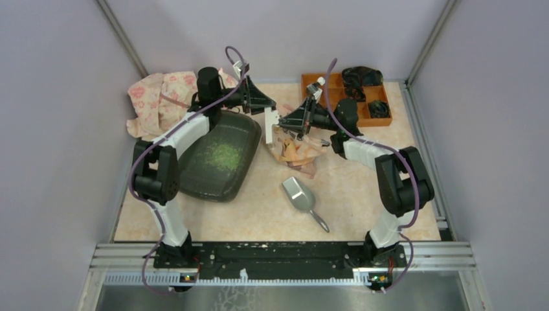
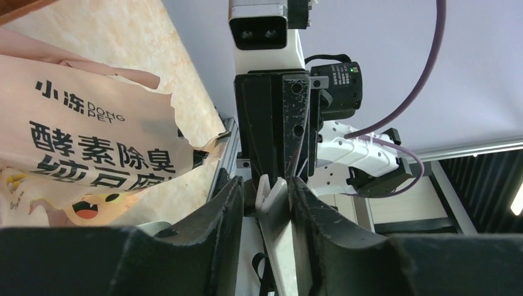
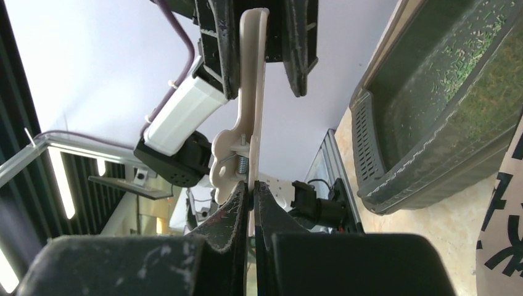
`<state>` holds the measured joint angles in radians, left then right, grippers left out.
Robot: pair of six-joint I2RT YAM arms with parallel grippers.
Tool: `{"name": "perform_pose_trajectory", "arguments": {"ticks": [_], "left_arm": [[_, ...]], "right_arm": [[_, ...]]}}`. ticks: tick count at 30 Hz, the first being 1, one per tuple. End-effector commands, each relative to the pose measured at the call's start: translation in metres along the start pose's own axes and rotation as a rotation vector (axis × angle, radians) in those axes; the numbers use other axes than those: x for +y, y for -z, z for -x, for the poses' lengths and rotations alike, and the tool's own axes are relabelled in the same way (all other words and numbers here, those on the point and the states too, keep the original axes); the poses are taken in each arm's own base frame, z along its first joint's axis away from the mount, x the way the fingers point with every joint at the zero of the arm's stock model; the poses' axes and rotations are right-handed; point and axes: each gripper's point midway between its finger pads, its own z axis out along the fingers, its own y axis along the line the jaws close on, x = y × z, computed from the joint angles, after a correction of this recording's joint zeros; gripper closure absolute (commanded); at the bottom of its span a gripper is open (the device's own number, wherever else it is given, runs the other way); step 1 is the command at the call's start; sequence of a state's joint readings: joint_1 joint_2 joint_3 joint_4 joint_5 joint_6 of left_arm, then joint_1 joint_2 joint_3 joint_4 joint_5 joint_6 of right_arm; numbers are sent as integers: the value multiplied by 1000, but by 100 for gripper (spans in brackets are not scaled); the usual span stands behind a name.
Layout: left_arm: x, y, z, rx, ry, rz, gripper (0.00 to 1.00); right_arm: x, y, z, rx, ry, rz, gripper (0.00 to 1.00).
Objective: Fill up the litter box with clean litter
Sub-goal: Pick up the clamp at the center of the board.
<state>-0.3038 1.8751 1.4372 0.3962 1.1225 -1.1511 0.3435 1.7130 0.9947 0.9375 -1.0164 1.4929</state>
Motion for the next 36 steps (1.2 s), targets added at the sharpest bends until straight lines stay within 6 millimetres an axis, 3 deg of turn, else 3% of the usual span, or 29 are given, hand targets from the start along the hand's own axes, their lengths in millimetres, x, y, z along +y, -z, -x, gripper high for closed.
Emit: {"name": "perform_pose_trajectory", "arguments": {"ticks": [1, 4, 10, 12, 23, 30, 36], "left_arm": [[-25, 4, 0, -12, -78, -33, 68], [-25, 5, 0, -8, -77, -33, 81], [-28, 6, 2, -14, -100, -13, 86], [-28, 7, 4, -13, -113, 5, 87], [-37, 17, 1, -3, -101, -50, 87], [-36, 17, 0, -7, -92, -55, 87], [-39, 17, 0, -7, -91, -62, 87]], "right_arm": [[26, -3, 2, 4, 106, 56, 100], [29, -3, 3, -1, 109, 58, 100], [35, -4, 1, 25, 117, 63, 99], [39, -3, -1, 38, 128, 63, 85], [57, 16, -4, 39, 205, 73, 53], [66, 11, -6, 63, 232, 86, 53], [45, 4, -1, 63, 218, 2, 53]]}}
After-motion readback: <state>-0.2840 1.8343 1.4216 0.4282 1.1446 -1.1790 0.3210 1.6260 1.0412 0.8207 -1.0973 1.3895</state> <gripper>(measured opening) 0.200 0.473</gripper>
